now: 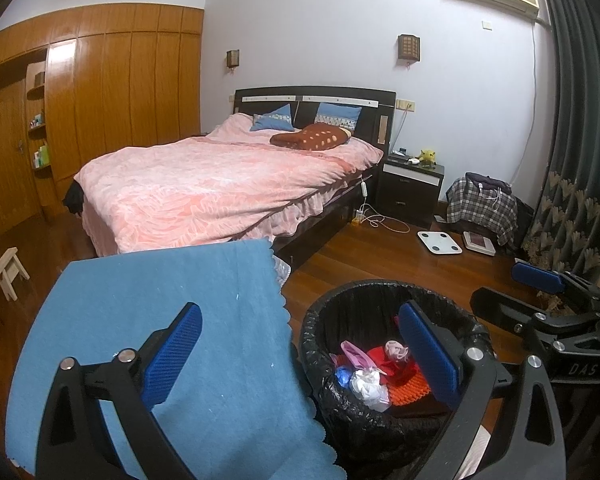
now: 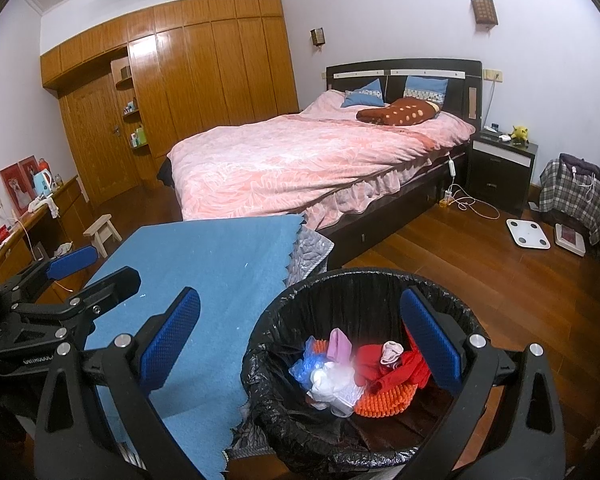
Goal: Collect trash
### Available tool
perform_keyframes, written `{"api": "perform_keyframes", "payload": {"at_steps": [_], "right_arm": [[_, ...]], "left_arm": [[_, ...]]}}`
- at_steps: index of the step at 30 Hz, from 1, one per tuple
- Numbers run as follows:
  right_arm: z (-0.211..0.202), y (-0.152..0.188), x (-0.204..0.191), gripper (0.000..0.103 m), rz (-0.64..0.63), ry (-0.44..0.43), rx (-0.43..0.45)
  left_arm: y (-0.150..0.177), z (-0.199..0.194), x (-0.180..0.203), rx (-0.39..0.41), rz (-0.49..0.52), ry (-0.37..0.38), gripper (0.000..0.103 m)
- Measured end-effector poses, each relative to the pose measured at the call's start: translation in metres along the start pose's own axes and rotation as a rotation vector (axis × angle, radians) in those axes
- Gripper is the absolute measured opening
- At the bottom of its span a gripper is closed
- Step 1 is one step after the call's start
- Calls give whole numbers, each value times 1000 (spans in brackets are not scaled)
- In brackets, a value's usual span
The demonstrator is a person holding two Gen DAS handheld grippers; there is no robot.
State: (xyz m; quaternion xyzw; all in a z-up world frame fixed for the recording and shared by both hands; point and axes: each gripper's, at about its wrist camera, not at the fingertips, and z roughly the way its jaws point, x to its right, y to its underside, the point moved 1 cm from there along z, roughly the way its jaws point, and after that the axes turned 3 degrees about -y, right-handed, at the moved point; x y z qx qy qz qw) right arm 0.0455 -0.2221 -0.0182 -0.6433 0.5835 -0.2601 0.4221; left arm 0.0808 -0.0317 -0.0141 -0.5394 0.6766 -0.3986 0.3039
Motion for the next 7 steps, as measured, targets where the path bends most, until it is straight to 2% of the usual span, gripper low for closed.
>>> {"api": "perform_keyframes", "payload": {"at_steps": [7], "right_arm": [[1, 0, 1, 98, 1, 0, -1]], "left_arm": [[1, 0, 0, -2, 1, 1, 97]]}}
